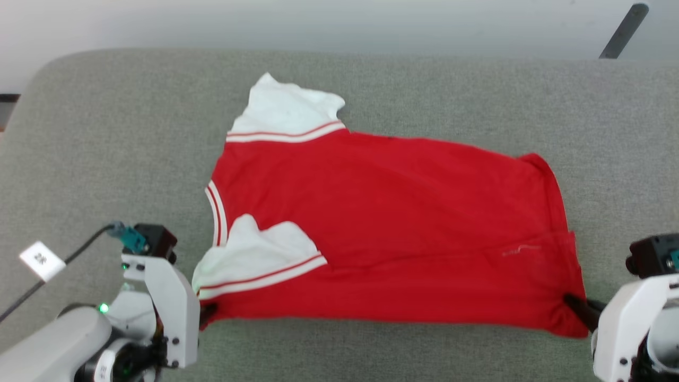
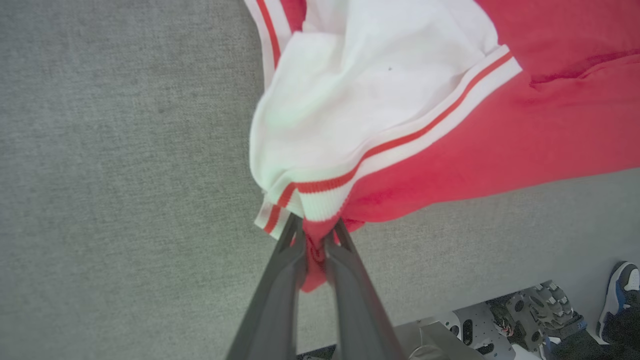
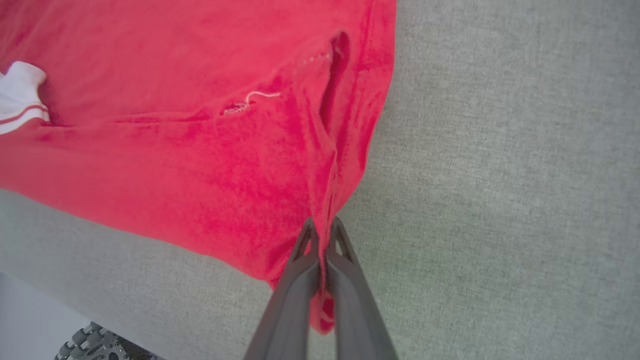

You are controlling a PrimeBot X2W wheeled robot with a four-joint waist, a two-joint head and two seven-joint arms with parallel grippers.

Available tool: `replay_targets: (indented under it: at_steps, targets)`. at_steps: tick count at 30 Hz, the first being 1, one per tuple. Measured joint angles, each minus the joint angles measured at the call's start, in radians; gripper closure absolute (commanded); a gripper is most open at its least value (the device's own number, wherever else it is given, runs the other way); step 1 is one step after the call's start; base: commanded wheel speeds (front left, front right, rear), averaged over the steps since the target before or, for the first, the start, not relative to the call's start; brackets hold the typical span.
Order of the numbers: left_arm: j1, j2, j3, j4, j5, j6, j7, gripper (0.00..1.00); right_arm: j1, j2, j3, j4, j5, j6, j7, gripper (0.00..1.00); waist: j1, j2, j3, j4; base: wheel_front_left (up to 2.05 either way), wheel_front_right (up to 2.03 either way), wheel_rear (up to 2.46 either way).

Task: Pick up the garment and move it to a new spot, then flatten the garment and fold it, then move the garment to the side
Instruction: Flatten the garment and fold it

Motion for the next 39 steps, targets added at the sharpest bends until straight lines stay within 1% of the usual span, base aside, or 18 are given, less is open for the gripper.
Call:
replay_targets:
  at_steps: [3, 6, 9, 13, 14, 15, 16, 17, 18, 19, 20, 23, 27, 31, 34, 37, 39]
  targets:
    - [0.026, 0.012, -0.004, -0.032, -0.008, 0.021, 0.000, 1.00, 0.039, 0.006, -0.011, -0.022, 0.001, 0.000, 0.010, 1.00, 0.0000, 0.0000, -0.015, 0.001, 0.00, 0.00, 0.00]
    - [0.052, 0.016, -0.012, -0.050, -0.013, 0.033, 0.001, 1.00, 0.074, 0.020, -0.016, -0.037, 0.001, 0.000, 0.018, 1.00, 0.0000, 0.0000, -0.025, 0.003, 0.00, 0.00, 0.00]
    - [0.067, 0.014, -0.018, -0.048, -0.016, 0.033, -0.003, 1.00, 0.095, 0.032, -0.018, -0.042, 0.001, 0.000, 0.020, 1.00, 0.0000, 0.0000, -0.030, 0.003, 0.00, 0.00, 0.00]
    - [0.082, -0.006, -0.026, -0.023, -0.019, 0.031, -0.012, 1.00, 0.102, 0.048, -0.011, -0.037, -0.002, 0.000, 0.018, 1.00, 0.0000, 0.0000, -0.031, 0.000, 0.00, 0.00, 0.00]
    - [0.083, -0.011, -0.029, -0.014, -0.019, 0.027, -0.014, 0.91, 0.102, 0.048, -0.009, -0.035, -0.005, 0.000, 0.017, 1.00, 0.0000, 0.0000, -0.031, -0.001, 0.00, 0.00, 0.00]
    - [0.083, -0.015, -0.030, -0.007, -0.019, 0.024, -0.015, 0.77, 0.102, 0.049, -0.008, -0.032, -0.008, 0.000, 0.013, 0.98, 0.0000, 0.0000, -0.031, -0.001, 0.00, 0.00, 0.00]
    - [0.083, -0.019, -0.030, 0.000, -0.019, 0.023, -0.016, 0.69, 0.102, 0.050, -0.007, -0.031, -0.008, 0.000, 0.011, 0.78, 0.0000, 0.0000, -0.031, -0.001, 0.00, 0.00, 0.00]
    - [0.083, -0.023, -0.030, 0.006, -0.019, 0.022, -0.016, 0.39, 0.102, 0.050, -0.006, -0.029, -0.009, 0.000, 0.009, 0.60, 0.0000, 0.0000, -0.032, -0.001, 0.00, 0.00, 0.00]
    - [0.083, -0.026, -0.031, 0.011, -0.019, 0.020, -0.018, 0.16, 0.102, 0.050, -0.004, -0.029, -0.010, 0.000, 0.008, 0.40, 0.0000, 0.0000, -0.032, -0.001, 0.00, 0.00, 0.00]
    - [0.083, -0.027, -0.031, 0.016, -0.019, 0.019, -0.019, 0.06, 0.102, 0.051, -0.004, -0.029, -0.010, 0.000, 0.006, 0.00, 0.0000, 0.0000, -0.033, -0.001, 0.00, 0.00, 0.00]
    - [0.083, -0.027, -0.030, 0.018, -0.019, 0.019, -0.019, 0.00, 0.102, 0.051, -0.005, -0.030, -0.010, 0.000, 0.002, 0.00, 0.0000, 0.0000, -0.034, -0.001, 0.00, 0.00, 0.00]
    - [0.081, -0.023, -0.024, 0.016, -0.019, 0.023, -0.019, 0.00, 0.102, 0.051, -0.006, -0.042, -0.010, 0.000, -0.002, 0.00, 0.0000, 0.0000, -0.038, -0.001, 0.00, 0.00, 0.00]
    - [0.071, -0.004, -0.011, -0.008, -0.017, 0.033, -0.019, 0.00, 0.102, 0.052, -0.012, -0.065, -0.010, 0.000, -0.019, 0.00, 0.0000, 0.0000, -0.043, -0.004, 0.00, 0.00, 0.00]
    - [0.051, 0.028, 0.007, -0.048, -0.017, 0.044, -0.013, 0.00, 0.102, 0.059, -0.027, -0.096, -0.012, 0.000, -0.048, 0.00, 0.0000, 0.0000, -0.043, -0.010, 0.00, 0.00, 0.00]
    - [0.021, 0.048, 0.029, -0.074, -0.013, 0.052, -0.009, 0.00, 0.092, 0.061, -0.027, -0.126, -0.013, 0.000, -0.106, 0.00, 0.0000, 0.0000, -0.039, -0.016, 0.00, 0.00, 0.00]
    - [-0.021, 0.071, 0.051, -0.088, -0.002, 0.051, -0.002, 0.00, 0.050, 0.062, -0.023, -0.150, -0.021, 0.000, -0.202, 0.00, 0.0001, 0.0000, -0.032, -0.026, 0.00, 0.00, 0.00]
    - [-0.059, 0.079, 0.067, -0.090, 0.015, 0.040, -0.004, 0.00, 0.027, 0.049, -0.006, -0.165, -0.030, 0.000, -0.276, 0.00, 0.0000, 0.0000, -0.024, -0.035, 0.00, 0.00, 0.00]
